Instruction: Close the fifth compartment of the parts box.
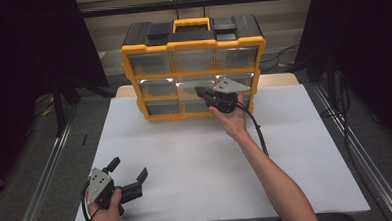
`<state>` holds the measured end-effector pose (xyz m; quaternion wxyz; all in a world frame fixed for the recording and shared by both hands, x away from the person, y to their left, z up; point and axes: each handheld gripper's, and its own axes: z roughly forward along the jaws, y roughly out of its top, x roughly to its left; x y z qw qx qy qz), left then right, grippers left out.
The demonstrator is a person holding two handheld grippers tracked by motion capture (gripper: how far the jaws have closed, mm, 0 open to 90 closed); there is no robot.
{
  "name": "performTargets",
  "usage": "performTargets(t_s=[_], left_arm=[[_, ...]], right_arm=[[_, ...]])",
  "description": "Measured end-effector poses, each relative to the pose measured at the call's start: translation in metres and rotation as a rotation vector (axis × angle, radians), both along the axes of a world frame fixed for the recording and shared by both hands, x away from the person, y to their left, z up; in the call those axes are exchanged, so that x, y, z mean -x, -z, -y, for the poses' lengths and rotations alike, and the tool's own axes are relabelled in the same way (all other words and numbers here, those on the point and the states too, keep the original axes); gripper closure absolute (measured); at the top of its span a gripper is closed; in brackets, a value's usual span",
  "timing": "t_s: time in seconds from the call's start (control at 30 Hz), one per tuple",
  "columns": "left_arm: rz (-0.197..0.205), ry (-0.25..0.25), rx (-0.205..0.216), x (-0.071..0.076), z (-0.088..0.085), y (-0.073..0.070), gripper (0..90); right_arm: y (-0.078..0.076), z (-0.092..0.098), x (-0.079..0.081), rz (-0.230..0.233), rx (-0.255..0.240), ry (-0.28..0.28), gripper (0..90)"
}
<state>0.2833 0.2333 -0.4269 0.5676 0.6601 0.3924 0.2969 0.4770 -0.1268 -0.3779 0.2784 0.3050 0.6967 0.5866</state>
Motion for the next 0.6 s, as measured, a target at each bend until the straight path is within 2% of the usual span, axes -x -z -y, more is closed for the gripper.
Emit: performTargets(t_s=[0.6], left_arm=[[-0.001, -0.003, 0.006, 0.0001, 0.0002, 0.0001, 1.3]], right_arm=[[-0.0004, -0.0013, -0.0064, -0.001, 0.001, 0.014, 90.0]])
